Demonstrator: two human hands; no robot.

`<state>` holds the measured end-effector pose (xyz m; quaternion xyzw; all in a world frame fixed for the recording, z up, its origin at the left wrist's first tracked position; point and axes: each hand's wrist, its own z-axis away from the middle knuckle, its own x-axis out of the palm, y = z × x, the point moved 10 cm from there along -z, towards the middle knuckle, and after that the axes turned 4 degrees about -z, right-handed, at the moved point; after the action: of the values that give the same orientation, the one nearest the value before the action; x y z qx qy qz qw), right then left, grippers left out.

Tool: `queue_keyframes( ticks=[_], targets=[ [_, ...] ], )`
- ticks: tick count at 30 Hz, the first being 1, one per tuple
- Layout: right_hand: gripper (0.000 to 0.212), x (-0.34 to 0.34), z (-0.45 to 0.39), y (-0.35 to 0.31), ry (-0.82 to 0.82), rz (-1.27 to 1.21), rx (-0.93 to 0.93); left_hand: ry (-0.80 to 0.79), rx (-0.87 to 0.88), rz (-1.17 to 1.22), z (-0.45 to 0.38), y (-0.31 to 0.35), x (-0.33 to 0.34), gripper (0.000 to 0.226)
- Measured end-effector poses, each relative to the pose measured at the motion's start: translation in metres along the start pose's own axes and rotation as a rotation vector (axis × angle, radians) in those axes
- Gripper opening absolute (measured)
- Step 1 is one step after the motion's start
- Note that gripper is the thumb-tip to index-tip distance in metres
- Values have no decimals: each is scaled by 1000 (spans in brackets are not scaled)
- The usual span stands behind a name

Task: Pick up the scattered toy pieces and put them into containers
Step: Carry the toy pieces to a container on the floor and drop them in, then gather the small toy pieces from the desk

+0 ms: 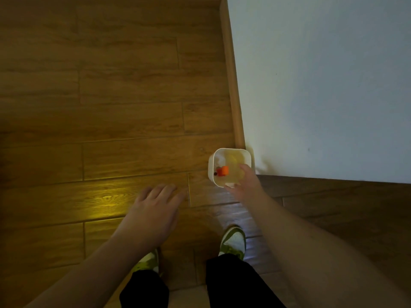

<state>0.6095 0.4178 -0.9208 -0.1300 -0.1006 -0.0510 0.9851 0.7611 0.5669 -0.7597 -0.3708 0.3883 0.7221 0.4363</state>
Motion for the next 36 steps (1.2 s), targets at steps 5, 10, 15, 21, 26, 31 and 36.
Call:
queue_keyframes(
  ticks=[5, 10, 15, 21, 26, 31, 36],
  targets=[
    [49, -3, 55, -12, -3, -48, -82, -58, -20, 14, 8, 15, -37, 46],
    [38, 18, 153, -27, -60, 344, -106, -225, -36, -49, 21, 35, -84, 55],
    [30, 46, 272, -58, -48, 1228, -516, -297, -55, -60, 59, 65, -156, 54],
    [51, 66, 422, -72, -69, 1782, -884, -270, -3, -151, 120, 121, -252, 56],
    [58, 56, 536, -84, 4, 1906, -1078, -154, 3, -84, 171, 159, -329, 61],
    [59, 45, 616, -86, 113, 1904, -1131, -67, 112, -104, 211, 203, -384, 60],
    [57, 19, 681, -87, 380, 1728, -1057, -19, 379, -264, 248, 245, -416, 59]
  ],
)
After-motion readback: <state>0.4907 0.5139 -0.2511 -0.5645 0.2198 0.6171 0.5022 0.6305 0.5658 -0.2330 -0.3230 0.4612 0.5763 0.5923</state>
